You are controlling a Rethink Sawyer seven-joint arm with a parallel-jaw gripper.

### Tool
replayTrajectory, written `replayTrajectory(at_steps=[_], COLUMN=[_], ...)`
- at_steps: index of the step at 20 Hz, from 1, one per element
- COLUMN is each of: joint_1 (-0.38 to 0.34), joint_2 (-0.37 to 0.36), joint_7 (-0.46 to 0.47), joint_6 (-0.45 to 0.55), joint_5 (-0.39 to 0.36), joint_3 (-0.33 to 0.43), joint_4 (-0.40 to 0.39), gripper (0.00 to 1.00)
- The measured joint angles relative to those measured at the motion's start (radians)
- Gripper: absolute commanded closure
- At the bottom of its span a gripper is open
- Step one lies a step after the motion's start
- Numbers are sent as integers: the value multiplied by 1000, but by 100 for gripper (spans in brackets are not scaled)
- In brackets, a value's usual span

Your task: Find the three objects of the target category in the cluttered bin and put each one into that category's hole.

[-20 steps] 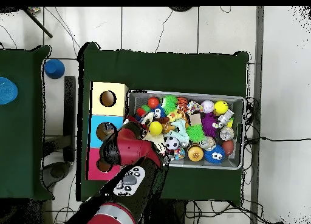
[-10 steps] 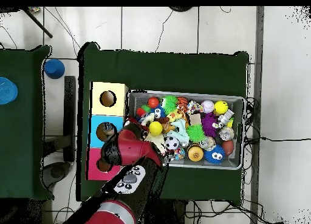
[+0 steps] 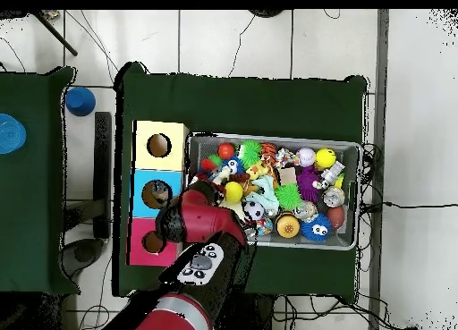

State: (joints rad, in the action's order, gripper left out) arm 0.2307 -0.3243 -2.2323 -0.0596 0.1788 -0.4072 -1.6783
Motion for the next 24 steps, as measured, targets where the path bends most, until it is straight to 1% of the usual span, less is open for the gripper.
replayTrajectory(at_steps=[8,9,17,24], joint_1=[-22,-23,-11,-19], joint_2=[-16,-18,-19,-27], joint_7=[0,0,0,0], joint_6=[0,0,0,0], joint_5=[-24,-25,-25,-33], joint_3=[0,-1,-7,-3], joint_4=[-9,-10,-10,-12], gripper=[0,100,100,100])
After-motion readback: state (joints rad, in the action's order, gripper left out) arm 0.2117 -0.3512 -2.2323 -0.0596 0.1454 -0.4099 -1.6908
